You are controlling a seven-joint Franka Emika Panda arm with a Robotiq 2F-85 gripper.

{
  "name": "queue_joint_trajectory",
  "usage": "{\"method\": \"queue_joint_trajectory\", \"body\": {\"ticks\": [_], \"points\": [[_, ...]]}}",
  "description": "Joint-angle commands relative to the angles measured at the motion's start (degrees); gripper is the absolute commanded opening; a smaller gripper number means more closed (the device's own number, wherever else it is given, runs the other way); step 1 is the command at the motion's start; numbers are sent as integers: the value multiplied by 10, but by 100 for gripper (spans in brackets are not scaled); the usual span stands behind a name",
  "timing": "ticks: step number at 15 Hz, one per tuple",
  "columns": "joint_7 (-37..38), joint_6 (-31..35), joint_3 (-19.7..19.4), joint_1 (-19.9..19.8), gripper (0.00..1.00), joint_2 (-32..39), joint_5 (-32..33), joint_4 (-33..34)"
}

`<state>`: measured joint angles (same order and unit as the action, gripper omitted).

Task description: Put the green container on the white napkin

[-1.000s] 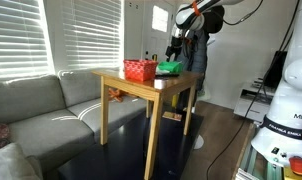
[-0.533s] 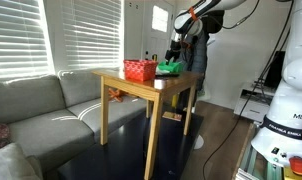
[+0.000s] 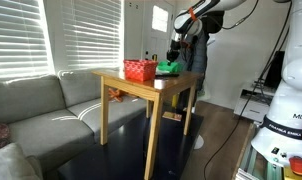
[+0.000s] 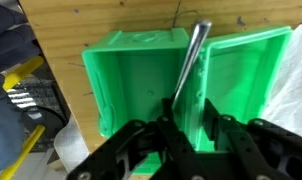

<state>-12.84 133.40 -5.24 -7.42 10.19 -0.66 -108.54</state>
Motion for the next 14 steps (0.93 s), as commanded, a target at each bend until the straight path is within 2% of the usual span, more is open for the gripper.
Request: {"method": "queue_joint_trajectory", "body": {"ticks": [1, 2, 6, 9, 10, 12, 14], "points": [[-18, 8, 3, -5, 33, 3, -11, 12], [-18, 9, 2, -5, 46, 2, -10, 16], [-17, 23, 2, -5, 73, 6, -6, 23], [-21, 30, 5, -4, 77, 12, -13, 26], [-23, 31, 6, -4, 77, 14, -16, 26], [-22, 30, 8, -4, 65, 18, -17, 27], [-23, 28, 10, -3, 44, 22, -17, 28]]}}
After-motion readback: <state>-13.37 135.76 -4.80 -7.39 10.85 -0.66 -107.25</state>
